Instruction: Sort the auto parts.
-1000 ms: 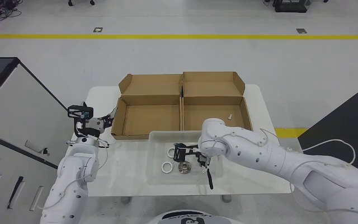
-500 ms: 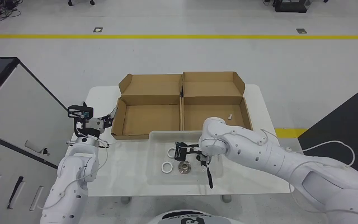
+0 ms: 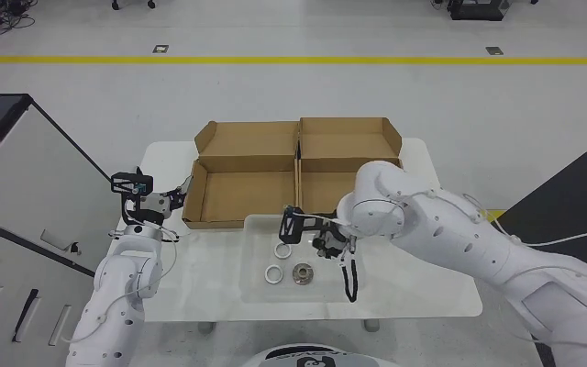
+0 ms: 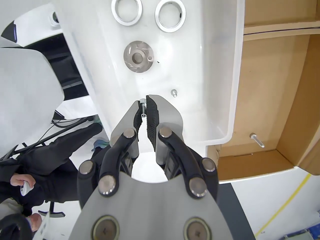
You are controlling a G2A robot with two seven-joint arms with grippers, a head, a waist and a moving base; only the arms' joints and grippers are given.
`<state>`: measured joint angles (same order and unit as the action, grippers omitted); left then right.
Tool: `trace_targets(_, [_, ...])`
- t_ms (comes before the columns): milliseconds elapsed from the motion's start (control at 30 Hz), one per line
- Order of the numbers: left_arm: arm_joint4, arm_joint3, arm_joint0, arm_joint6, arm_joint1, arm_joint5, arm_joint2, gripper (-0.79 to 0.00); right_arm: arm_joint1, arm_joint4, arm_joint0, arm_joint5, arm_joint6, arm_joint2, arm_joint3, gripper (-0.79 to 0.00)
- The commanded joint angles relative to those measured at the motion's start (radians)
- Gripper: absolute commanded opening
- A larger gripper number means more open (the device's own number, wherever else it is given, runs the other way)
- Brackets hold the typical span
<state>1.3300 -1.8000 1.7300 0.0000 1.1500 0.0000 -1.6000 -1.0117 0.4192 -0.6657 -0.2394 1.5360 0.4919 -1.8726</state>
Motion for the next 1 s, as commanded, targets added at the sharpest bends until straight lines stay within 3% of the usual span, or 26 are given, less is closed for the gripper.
trace_targets(0, [0.0,0.0,0.0,0.0,0.0,0.0,0.0,0.0,0.001,-0.004,0.003,0.0,0.0,-0.001,-0.001,-0.785])
trace_targets(267, [0.0,0.0,0.0,0.0,0.0,0.0,0.0,0.0,0.002,-0.005,-0.006,0.01,-0.03,0.007,0.009,-0.785])
trace_targets(367, [0.0,0.0,0.0,0.0,0.0,0.0,0.0,0.0,0.021,-0.059,-0.02,0.046,-0.091,0.093,0.054,-0.785])
trace_targets(533, [0.0,0.0,0.0,0.0,0.0,0.0,0.0,0.0,0.075,-0.248,-0.109,0.046,-0.166,0.293,0.129,-0.785])
trace_targets(700, [0.0,0.0,0.0,0.0,0.0,0.0,0.0,0.0,0.107,-0.484,-0.216,-0.03,-0.255,0.443,0.184,-0.785])
trace_targets(967, [0.0,0.0,0.0,0.0,0.0,0.0,0.0,0.0,0.084,-0.854,-0.205,-0.17,-0.296,0.456,0.221,-0.785])
